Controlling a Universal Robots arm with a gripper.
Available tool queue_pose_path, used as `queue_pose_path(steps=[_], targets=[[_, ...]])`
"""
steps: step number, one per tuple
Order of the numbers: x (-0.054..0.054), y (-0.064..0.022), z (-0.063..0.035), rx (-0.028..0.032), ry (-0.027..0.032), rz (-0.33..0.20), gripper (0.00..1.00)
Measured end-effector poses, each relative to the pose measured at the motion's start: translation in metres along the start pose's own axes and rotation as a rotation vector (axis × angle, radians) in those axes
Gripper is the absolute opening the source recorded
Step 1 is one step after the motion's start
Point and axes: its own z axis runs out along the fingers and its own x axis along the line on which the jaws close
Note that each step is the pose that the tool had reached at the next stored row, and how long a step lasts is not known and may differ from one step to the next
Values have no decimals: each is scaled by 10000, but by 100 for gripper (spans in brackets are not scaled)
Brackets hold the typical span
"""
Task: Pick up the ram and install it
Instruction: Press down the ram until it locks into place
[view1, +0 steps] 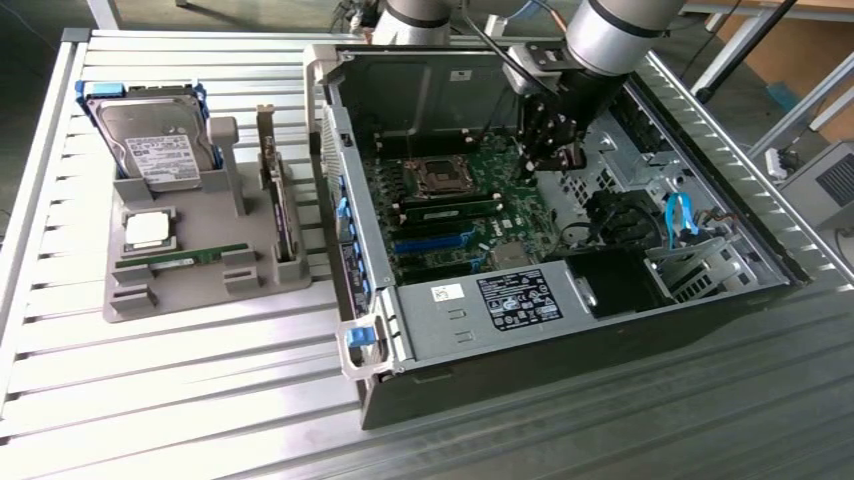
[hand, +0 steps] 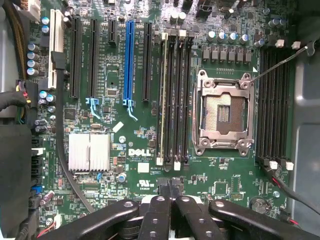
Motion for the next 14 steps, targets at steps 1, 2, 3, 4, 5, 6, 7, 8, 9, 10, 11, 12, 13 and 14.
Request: queue_pose_path(steps=[1,2,3,4,5,6,7,8,9,10,11,12,13,14], targets=[[0,1,-4,0,0,1,11],[-1,0,-5,0,-1,1,11],[-6,4,-84,2,-5,1,11],[-6,4,-84,1,-5,1,11],[-6,4,-84,1,-3,1,11],[-6,4,-84,1,-4,1,11],[-6,4,-84,1,-4,1,11],[-6,4,-84,1,-4,1,11],[-6,4,-84,1,-4,1,11],[-6,4,-84,1,-4,1,11],[-6,4,-84,1,-4,1,11],[-6,4,-84,1,-4,1,11],[-7,4,-84,6,-6,73,11],[-6,4,-85,28,10,432,11]])
